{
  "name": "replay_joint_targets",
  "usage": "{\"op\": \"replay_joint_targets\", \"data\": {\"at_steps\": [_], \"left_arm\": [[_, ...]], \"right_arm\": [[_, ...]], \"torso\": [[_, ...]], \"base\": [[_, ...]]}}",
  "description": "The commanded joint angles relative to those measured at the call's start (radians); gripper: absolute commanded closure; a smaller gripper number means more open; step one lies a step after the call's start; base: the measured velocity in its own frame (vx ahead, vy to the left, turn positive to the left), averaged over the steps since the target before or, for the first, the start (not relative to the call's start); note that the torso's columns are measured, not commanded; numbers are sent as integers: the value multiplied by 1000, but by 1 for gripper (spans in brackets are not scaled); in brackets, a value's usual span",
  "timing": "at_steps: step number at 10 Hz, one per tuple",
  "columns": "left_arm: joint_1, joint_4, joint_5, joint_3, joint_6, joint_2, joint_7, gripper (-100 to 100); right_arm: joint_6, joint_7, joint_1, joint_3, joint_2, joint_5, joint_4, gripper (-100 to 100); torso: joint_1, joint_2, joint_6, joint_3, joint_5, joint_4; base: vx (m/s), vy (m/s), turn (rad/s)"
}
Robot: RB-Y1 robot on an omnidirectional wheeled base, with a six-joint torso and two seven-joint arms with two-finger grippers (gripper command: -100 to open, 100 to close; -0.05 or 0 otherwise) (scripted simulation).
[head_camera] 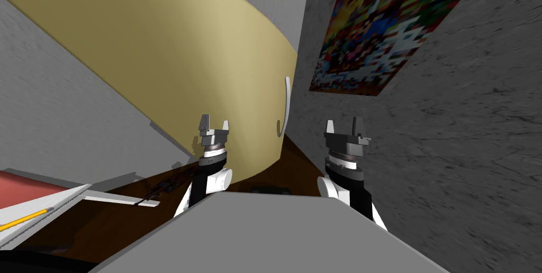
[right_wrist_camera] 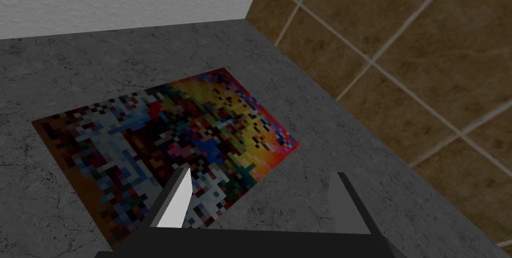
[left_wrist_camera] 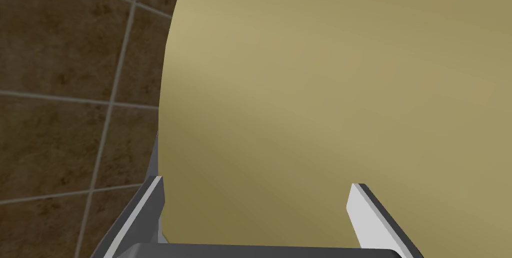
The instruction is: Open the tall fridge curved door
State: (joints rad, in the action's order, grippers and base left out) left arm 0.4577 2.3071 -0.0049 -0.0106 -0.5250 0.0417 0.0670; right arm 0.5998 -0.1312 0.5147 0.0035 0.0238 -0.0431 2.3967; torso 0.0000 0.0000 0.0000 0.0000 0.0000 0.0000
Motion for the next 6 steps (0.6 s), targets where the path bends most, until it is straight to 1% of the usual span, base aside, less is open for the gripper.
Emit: {"op": "replay_joint_targets", "data": {"at_steps": [1,3,6], "left_arm": [[0,0,0,0,0,0,0,0],[0,0,0,0,0,0,0,0],[0,0,0,0,0,0,0,0]], "right_arm": [[0,0,0,0,0,0,0,0],[0,0,0,0,0,0,0,0],[0,0,0,0,0,0,0,0]], "torso": [[0,40,0,-82,0,41],[0,175,0,-351,0,176],[0,396,0,-792,0,396]], "base": [[0,0,0],[0,0,0],[0,0,0]]}}
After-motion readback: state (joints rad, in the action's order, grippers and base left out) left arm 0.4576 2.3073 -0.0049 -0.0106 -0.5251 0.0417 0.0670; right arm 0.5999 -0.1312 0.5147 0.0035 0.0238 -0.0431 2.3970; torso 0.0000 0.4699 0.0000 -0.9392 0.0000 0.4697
